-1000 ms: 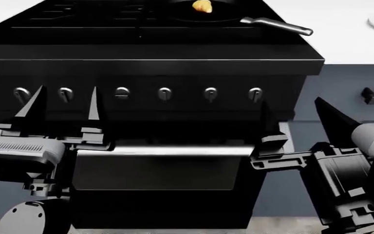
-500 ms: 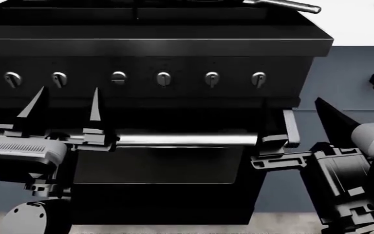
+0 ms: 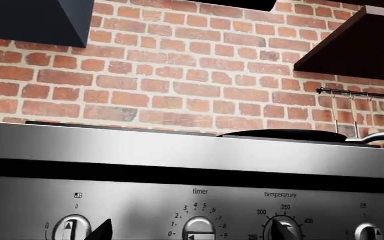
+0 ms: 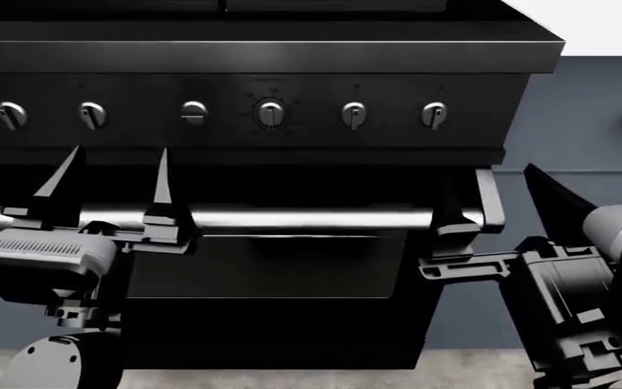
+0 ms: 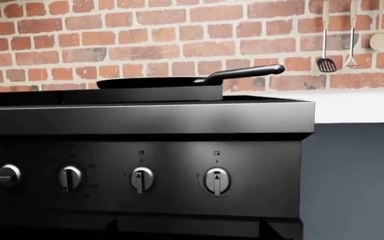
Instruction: Pick the croissant and place it on the pan. Then turn on the stove to warm the croissant.
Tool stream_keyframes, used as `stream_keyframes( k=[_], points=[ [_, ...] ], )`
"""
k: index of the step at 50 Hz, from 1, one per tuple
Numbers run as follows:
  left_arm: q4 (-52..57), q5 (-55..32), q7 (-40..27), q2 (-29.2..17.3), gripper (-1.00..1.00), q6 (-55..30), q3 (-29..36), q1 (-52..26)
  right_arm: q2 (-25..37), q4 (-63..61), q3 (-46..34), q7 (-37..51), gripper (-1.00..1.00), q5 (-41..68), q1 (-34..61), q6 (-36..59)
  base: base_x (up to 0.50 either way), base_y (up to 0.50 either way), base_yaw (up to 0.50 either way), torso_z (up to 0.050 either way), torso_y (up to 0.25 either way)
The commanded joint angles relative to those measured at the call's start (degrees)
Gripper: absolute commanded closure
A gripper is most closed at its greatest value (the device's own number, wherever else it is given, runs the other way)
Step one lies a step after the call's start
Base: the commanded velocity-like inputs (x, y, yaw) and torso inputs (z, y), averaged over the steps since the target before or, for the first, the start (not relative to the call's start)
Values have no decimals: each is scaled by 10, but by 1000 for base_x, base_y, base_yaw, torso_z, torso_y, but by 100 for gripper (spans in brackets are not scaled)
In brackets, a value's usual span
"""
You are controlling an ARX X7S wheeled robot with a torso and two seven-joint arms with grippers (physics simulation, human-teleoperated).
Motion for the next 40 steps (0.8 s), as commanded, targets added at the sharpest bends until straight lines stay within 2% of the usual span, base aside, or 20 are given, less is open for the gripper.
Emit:
stream_keyframes(
  k=[1,12,40],
  points=[
    [2,-4,0,-1,-100,4,1,2,-2,3,-1,-4,-100,-6,0,-2,0,0,0,0,0],
    [16,-21,2,-5,-100,6,-2,7,-16,20,-5,-18,-100,-7,13,1,0,0,0,0,0],
    [34,-50,0,-16,-100,-5,-4,7,-28,83,-7,-16,-100,41,124,80,0,0,0,0,0]
  ],
)
